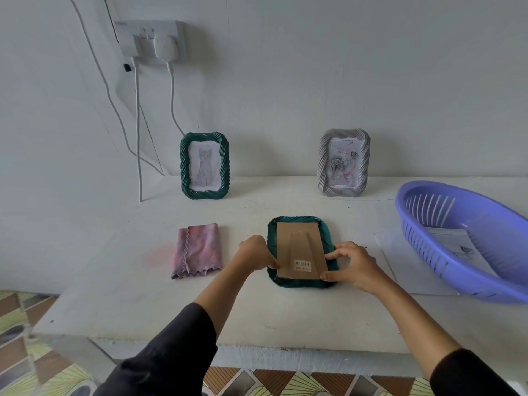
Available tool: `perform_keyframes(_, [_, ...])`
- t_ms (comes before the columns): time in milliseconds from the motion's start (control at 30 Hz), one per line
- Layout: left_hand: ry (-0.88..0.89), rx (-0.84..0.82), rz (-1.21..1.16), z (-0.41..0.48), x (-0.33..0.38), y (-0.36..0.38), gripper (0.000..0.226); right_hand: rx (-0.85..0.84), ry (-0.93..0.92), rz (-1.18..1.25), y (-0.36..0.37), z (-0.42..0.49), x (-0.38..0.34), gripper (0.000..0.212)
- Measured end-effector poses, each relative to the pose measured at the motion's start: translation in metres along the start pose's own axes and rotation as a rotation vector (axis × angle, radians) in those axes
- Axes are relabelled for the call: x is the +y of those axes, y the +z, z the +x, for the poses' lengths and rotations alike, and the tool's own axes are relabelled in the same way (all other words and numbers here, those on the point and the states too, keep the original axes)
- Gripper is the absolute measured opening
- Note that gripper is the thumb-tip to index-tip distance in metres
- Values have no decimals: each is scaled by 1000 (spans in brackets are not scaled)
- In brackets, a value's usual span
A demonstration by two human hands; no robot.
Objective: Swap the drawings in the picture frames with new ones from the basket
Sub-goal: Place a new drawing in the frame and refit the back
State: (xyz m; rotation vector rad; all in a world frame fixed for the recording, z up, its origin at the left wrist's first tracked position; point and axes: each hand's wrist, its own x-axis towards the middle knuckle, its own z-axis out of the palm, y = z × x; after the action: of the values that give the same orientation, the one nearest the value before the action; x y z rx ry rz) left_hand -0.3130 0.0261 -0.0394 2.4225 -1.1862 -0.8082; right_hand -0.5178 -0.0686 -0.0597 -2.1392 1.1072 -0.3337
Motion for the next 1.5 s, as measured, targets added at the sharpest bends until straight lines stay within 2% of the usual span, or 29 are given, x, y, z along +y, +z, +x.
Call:
perform_keyframes(133, [60, 12, 7, -7, 1, -4, 29, -43, -8, -11, -5, -2, -2, 50])
perform_keyframes(200, [214, 22, 31, -13, -2, -9, 19, -84, -35, 41, -9, -4, 0, 45])
perform_keyframes(233, [303, 9, 50, -16, -4, -12, 20, -112, -59, 46, -12, -5, 1, 42])
perform_keyframes(333, [477, -101, 136, -22, -9, -14, 23, -158, -128, -89, -18, -7, 1, 32])
perform_keyframes(567, [555, -122, 237, -20, -6, -19, 22, -175, -252, -314, -25, -6, -12, 9])
perform_keyframes(700, [583, -102, 363, -21, -6, -20, 20, -163, -341, -408, -24, -7, -20, 22])
perform_keyframes(1000, [615, -30, 408, -23, -12, -11, 16, -225, -449, -502, -23, -9, -24, 15])
perform_keyframes(1267, [635, 52, 370, -23, -16, -5, 19, -159, -484, -471, -11, -14, -16, 14])
perform_keyframes(1500, [625, 70, 286, -22, -19, -3, 17, -81, -418, -407, -3, -18, -18, 11])
